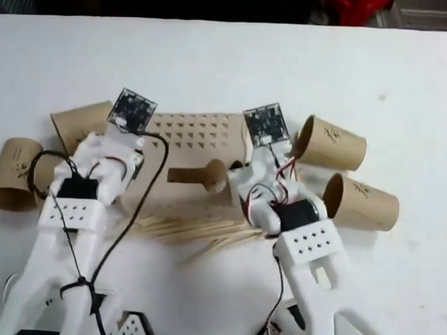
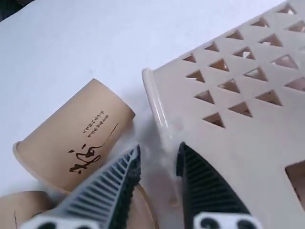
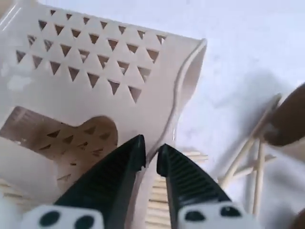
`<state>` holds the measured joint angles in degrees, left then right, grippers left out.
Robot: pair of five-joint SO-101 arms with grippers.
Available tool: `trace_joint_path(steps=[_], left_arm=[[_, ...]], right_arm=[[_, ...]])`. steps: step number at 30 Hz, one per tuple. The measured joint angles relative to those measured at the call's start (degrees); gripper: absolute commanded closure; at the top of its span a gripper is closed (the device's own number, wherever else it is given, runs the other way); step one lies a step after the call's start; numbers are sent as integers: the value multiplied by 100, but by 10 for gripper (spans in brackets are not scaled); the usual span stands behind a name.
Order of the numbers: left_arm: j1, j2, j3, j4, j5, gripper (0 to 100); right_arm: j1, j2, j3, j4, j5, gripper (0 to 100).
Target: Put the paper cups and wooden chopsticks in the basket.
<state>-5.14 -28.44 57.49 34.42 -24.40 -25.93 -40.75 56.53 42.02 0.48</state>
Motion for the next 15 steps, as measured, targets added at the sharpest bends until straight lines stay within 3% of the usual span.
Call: trace_joint_path(steps=[6, 11, 15], left_arm=[[0, 0, 0, 0, 0, 843], [0, 0, 0, 0, 0, 843], [0, 0, 0, 0, 0, 843]], right_arm=[[-255, -580, -782, 1002, 9, 981], [-730, -598, -1257, 1222, 193, 975], [-607, -607, -1292, 1538, 229, 875]])
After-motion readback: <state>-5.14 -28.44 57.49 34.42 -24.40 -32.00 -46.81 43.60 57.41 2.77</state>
